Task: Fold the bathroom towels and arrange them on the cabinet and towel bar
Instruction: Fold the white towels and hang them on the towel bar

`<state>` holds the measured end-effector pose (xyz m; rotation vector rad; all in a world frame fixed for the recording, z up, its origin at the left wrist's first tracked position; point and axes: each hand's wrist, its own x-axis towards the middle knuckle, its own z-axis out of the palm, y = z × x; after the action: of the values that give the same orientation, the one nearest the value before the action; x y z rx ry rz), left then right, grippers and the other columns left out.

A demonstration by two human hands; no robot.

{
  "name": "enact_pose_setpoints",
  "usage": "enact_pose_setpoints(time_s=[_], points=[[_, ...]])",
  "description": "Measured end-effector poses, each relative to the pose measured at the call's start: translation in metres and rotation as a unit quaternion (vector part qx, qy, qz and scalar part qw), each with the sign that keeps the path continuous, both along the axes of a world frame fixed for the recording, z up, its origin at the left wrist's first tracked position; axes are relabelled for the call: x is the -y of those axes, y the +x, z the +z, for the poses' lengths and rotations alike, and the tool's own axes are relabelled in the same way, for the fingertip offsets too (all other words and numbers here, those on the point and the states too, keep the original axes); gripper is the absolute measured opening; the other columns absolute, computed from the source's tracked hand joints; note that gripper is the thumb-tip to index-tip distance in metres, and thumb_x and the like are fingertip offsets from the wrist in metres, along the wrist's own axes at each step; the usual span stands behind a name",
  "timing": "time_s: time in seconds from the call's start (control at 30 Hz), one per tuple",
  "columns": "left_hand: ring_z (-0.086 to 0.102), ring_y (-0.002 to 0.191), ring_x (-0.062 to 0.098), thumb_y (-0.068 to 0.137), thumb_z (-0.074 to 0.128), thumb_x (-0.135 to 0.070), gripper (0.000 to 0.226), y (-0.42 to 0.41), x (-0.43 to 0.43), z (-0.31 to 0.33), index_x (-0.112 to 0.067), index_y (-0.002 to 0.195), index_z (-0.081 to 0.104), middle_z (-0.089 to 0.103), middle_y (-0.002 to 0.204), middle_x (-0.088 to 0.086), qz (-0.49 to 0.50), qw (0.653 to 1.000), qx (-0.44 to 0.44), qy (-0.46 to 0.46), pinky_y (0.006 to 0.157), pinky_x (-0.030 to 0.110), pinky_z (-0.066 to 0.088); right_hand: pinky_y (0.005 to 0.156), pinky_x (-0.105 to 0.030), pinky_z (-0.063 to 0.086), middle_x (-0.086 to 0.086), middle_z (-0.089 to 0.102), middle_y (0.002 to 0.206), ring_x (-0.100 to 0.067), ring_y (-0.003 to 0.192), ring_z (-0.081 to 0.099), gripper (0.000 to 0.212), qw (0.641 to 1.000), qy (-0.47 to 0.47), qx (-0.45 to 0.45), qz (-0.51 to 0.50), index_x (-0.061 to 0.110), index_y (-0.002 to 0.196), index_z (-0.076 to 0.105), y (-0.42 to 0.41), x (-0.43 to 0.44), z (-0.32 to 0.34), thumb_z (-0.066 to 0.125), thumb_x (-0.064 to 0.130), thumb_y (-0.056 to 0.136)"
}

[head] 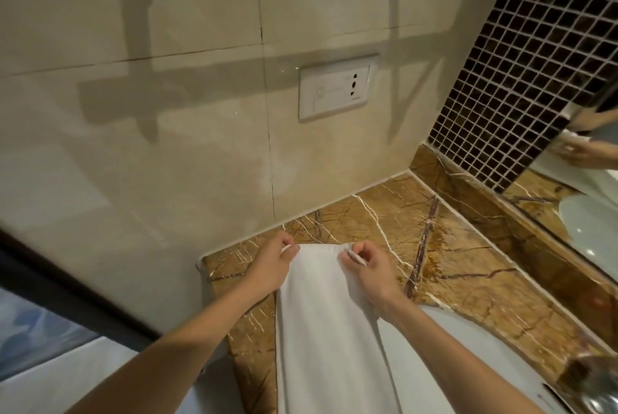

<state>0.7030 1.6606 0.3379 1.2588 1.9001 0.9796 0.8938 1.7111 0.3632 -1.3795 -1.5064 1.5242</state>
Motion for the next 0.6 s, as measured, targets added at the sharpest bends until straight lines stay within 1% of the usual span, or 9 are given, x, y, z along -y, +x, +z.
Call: enact_pose_setpoints(time_s=[0.07,0.13,0.2,0.3,0.37,0.47,0.5,0.53,0.6], points=[[0.051,0.087,0.009,0.098,0.047,-0.023,0.021,0.000,-0.005,-0.008,-0.031,0.079,0.045,0.054,0.091,-0.011,0.013,0.999,0.029,-0.020,0.066,0.020,0.035,0.066,-0.038,0.046,-0.019,0.060,0.084,-0.022,0.071,0.053,0.022,1.000,-0.013,0.015,0.005,-0.004,0.088,0.054,-0.001,-0.007,-0.011,0.064,0.016,0.090],[0.054,0.090,0.015,0.098,0.048,-0.021,0.019,-0.002,-0.011,-0.015,-0.031,0.081,0.049,0.059,0.094,-0.013,0.045,0.995,0.079,-0.029,0.068,0.025,0.039,0.060,-0.034,0.048,-0.018,0.066,0.083,-0.019,0.066,0.056,0.022,0.999,-0.038,0.032,-0.005,-0.001,0.093,0.061,-0.002,-0.012,-0.023,0.066,0.020,0.090],[0.059,0.086,0.023,0.097,0.046,-0.015,0.017,-0.006,-0.019,-0.021,-0.024,0.084,0.051,0.071,0.089,-0.012,0.075,0.987,0.138,-0.031,0.069,0.029,0.040,0.049,-0.026,0.045,-0.009,0.063,0.071,-0.014,0.057,0.053,0.025,0.997,-0.044,0.065,-0.022,-0.002,0.091,0.063,-0.004,-0.018,-0.035,0.068,0.022,0.088],[0.063,0.081,0.023,0.096,0.045,-0.007,0.021,-0.013,-0.025,-0.025,-0.021,0.082,0.052,0.073,0.075,-0.014,0.063,0.988,0.135,-0.031,0.058,0.028,0.040,0.045,-0.018,0.043,-0.005,0.060,0.068,-0.011,0.054,0.052,0.022,0.994,-0.056,0.065,-0.066,-0.003,0.086,0.062,-0.008,-0.025,-0.047,0.071,0.016,0.085],[0.064,0.088,0.021,0.094,0.050,-0.006,0.021,-0.017,-0.031,-0.025,-0.022,0.081,0.054,0.073,0.077,-0.011,0.064,0.988,0.142,-0.019,0.062,0.029,0.044,0.046,-0.016,0.047,-0.008,0.065,0.072,-0.012,0.058,0.059,0.014,0.992,-0.075,0.042,-0.094,0.001,0.083,0.061,-0.012,-0.032,-0.049,0.072,0.011,0.083],[0.064,0.092,0.022,0.088,0.065,-0.011,0.013,-0.020,-0.039,-0.028,-0.022,0.089,0.058,0.071,0.090,-0.002,0.093,0.977,0.192,-0.001,0.077,0.039,0.050,0.063,-0.032,0.057,-0.012,0.071,0.080,-0.021,0.069,0.066,0.013,0.989,-0.082,0.039,-0.118,0.003,0.081,0.064,-0.018,-0.045,-0.049,0.074,0.012,0.082],[0.063,0.094,0.019,0.084,0.071,-0.016,0.017,-0.020,-0.037,-0.031,-0.021,0.095,0.059,0.068,0.098,0.000,0.103,0.974,0.204,-0.010,0.082,0.039,0.050,0.068,-0.036,0.058,-0.012,0.071,0.081,-0.023,0.071,0.067,0.014,0.988,-0.086,0.041,-0.119,0.004,0.081,0.065,-0.019,-0.048,-0.050,0.075,0.014,0.081],[0.063,0.095,0.015,0.081,0.075,-0.020,0.026,-0.021,-0.034,-0.034,-0.020,0.101,0.058,0.065,0.102,-0.001,0.107,0.971,0.212,-0.027,0.084,0.034,0.052,0.071,-0.038,0.059,-0.012,0.072,0.082,-0.025,0.073,0.067,0.014,0.988,-0.089,0.044,-0.119,0.004,0.082,0.066,-0.019,-0.050,-0.052,0.076,0.015,0.081],[0.067,0.090,0.010,0.078,0.078,-0.019,0.031,-0.022,-0.026,-0.042,-0.016,0.102,0.059,0.068,0.100,-0.005,0.100,0.964,0.243,-0.047,0.075,0.024,0.053,0.071,-0.039,0.058,-0.011,0.072,0.081,-0.024,0.071,0.066,0.016,0.988,-0.089,0.051,-0.119,0.003,0.084,0.067,-0.020,-0.051,-0.057,0.076,0.016,0.080]])
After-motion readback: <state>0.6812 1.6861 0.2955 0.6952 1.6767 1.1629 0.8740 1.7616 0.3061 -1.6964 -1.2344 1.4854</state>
